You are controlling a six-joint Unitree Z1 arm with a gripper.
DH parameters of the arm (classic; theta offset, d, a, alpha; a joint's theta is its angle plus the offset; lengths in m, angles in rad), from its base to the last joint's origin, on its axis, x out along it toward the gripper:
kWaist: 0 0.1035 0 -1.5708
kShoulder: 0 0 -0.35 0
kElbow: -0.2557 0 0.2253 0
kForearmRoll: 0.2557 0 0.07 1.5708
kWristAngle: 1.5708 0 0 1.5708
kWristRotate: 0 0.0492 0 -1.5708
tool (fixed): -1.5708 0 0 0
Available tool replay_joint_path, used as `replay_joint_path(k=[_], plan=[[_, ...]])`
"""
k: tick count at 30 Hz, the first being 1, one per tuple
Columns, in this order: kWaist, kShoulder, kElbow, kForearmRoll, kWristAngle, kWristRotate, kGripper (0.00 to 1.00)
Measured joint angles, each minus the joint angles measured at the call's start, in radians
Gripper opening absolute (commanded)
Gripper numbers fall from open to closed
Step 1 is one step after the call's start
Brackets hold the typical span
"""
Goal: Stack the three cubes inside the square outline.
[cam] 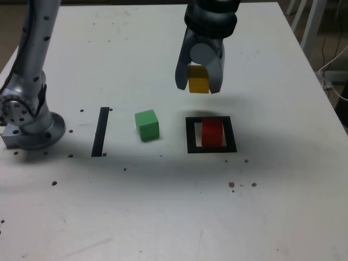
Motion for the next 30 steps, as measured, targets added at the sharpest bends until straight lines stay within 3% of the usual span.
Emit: replay_joint_path(k=[13, 30], plan=[[-0.107, 0.008, -0.035, 0.037, -0.091, -0.086, 0.29], [-0.139, 0.088, -0.069, 0.042, -0.144, -0.111, 0.29]])
